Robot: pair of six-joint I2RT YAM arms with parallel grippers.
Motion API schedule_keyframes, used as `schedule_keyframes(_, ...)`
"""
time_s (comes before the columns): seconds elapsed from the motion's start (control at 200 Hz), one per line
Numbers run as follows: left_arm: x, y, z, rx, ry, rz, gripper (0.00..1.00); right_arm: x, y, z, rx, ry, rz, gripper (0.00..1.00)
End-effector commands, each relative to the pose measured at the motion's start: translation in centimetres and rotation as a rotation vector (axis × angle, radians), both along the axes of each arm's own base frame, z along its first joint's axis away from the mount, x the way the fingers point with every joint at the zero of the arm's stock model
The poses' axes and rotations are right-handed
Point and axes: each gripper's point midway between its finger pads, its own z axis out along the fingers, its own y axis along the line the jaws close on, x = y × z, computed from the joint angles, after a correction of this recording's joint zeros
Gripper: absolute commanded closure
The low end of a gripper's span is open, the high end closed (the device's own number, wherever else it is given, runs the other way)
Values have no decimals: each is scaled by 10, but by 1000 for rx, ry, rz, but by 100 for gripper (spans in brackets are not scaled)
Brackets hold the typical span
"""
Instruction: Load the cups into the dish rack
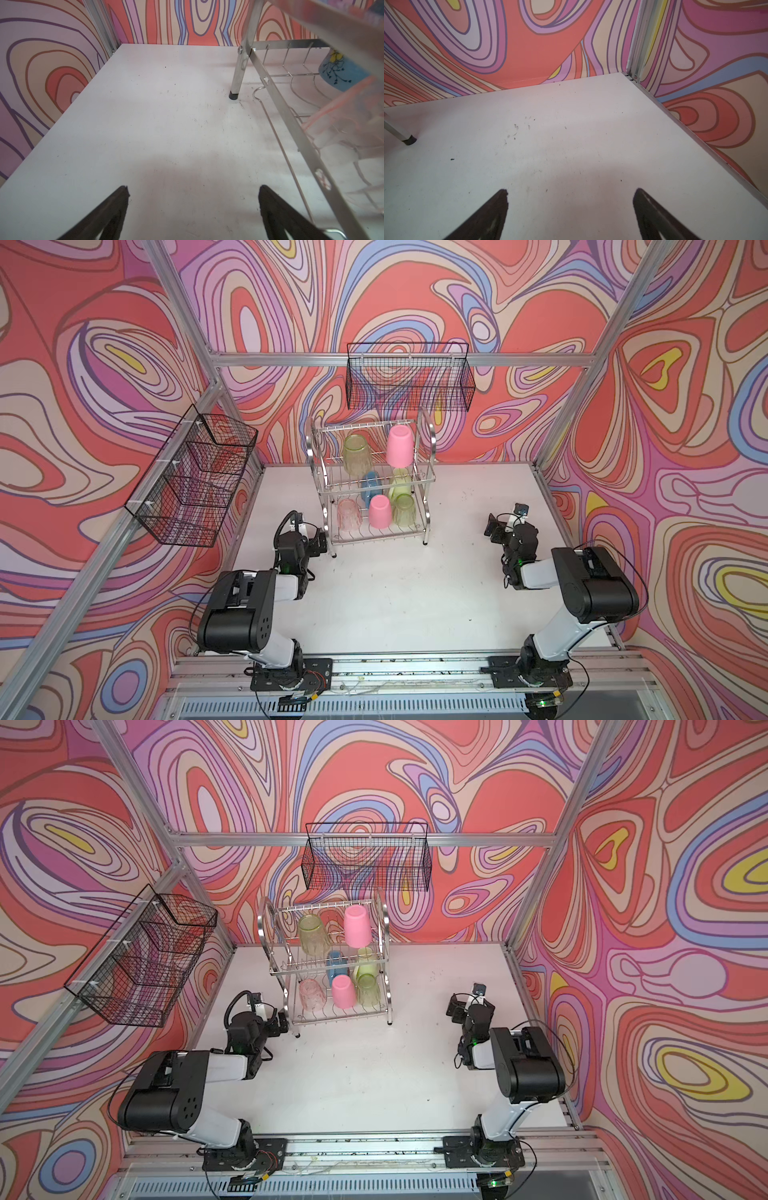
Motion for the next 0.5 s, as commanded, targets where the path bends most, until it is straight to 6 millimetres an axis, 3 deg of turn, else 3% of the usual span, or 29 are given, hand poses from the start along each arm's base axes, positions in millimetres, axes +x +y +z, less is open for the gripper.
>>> schedule_keyframes(0.0, 7, -9, 4, 23, -9, -39, 0, 1, -2, -4, -10, 16, -4, 2)
schedule_keyframes(0.496, 4, 1, 6, 24, -26, 22, 0, 1, -1, -3, -8, 11, -2, 2)
